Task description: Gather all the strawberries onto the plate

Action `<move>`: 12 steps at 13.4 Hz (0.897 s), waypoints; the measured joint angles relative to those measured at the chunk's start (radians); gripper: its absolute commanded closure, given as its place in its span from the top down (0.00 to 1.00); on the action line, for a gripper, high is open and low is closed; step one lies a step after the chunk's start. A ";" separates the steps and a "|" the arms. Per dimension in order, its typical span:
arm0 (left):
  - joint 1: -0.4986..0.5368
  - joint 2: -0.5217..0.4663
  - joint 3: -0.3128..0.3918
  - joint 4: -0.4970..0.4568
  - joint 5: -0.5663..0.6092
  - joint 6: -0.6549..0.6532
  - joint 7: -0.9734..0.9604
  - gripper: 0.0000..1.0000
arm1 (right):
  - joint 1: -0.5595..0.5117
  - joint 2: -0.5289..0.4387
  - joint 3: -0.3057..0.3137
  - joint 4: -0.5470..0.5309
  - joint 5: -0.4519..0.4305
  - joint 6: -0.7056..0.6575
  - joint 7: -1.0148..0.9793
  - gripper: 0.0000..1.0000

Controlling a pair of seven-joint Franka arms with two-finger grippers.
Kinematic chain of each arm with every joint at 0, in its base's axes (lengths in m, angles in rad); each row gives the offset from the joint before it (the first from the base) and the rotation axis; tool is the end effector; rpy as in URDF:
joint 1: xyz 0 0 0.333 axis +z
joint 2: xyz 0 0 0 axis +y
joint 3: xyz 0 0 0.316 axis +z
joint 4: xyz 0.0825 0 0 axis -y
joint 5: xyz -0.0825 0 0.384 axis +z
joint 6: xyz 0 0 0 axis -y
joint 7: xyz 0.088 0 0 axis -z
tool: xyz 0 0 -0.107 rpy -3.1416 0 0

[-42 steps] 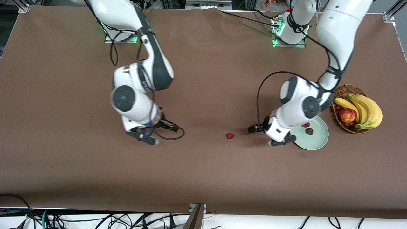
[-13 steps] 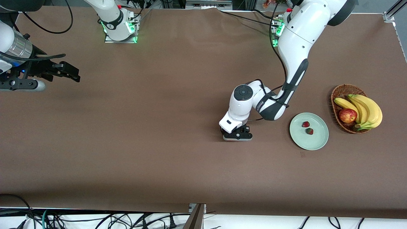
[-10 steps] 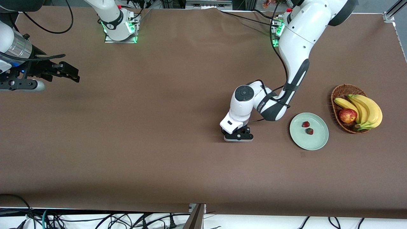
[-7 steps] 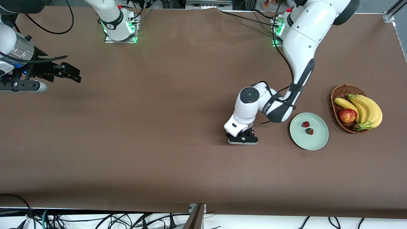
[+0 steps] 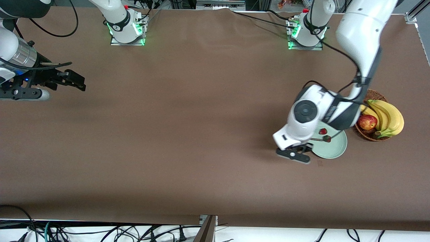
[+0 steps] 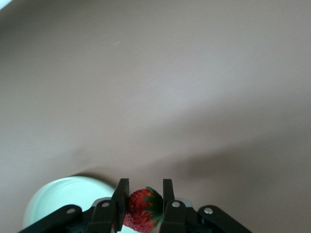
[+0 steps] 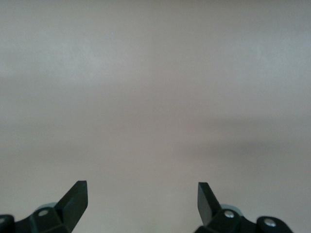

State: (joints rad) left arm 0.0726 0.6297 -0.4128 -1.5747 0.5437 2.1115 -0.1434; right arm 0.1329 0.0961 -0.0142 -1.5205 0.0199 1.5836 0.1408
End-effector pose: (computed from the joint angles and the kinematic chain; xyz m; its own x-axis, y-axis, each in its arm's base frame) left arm 0.6740 -0.1691 0.2935 0.9140 -0.4054 -0.0160 -0.3987 -0.8904 -0.2193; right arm 0.5798 0.0717 0.5946 0.9991 -0.0224 -0.0353 -0.0229 -0.9996 -0.0137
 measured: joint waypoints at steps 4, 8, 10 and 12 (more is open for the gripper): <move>0.270 -0.010 -0.094 -0.028 -0.104 -0.072 0.376 1.00 | 0.000 -0.002 0.002 0.004 0.000 0.009 0.000 1.00; 0.310 -0.022 -0.132 -0.052 -0.146 -0.108 0.409 1.00 | 0.000 -0.002 0.003 0.005 0.000 0.009 0.000 1.00; 0.307 -0.078 -0.156 -0.035 -0.215 -0.180 0.398 1.00 | 0.000 -0.002 0.004 0.005 0.000 0.009 0.000 1.00; 0.307 -0.153 -0.157 -0.008 -0.266 -0.271 0.383 1.00 | 0.000 -0.002 0.005 0.006 0.000 0.011 0.000 1.00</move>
State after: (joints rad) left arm 0.3801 0.4770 -0.5697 -1.5827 0.2779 1.8407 0.2400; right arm 0.1329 0.0936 -0.0091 -1.5148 0.0199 1.5945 0.1408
